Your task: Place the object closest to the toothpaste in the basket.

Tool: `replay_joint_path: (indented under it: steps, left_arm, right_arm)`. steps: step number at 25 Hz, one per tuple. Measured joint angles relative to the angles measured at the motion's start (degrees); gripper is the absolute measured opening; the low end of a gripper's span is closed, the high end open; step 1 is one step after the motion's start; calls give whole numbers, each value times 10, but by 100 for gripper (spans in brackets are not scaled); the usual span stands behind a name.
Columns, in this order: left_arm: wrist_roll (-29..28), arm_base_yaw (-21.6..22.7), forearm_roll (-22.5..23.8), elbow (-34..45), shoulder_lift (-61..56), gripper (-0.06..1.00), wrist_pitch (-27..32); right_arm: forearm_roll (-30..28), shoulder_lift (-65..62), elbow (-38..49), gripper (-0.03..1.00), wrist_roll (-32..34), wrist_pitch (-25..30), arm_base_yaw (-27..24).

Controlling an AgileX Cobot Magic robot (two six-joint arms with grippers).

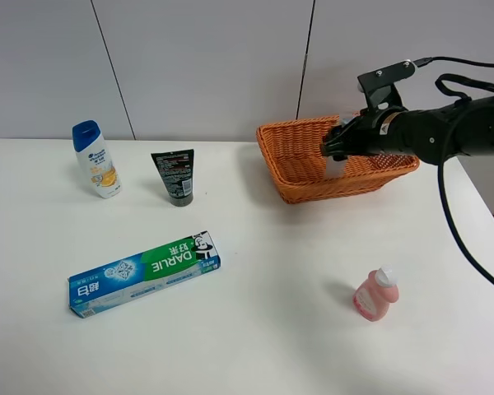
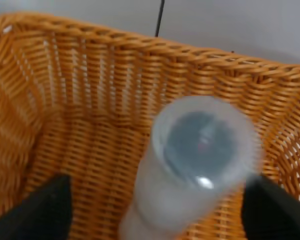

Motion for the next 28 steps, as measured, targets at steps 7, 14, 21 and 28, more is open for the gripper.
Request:
replay_joint_path:
  steps: [7, 14, 21, 28]
  left_arm:
    - [0, 0, 0, 0, 0, 99, 0]
    - [0, 0, 0, 0, 0, 99, 0]
    - [0, 0, 0, 0, 0, 99, 0]
    - [0, 0, 0, 0, 0, 99, 0]
  right_arm:
    - [0, -83, 0, 72, 74, 68, 4]
    - [0, -302, 0, 78, 83, 221, 5]
    - [-4, -549, 0, 81, 84, 371, -60]
    - [-30, -776, 20, 81, 95, 577, -134]
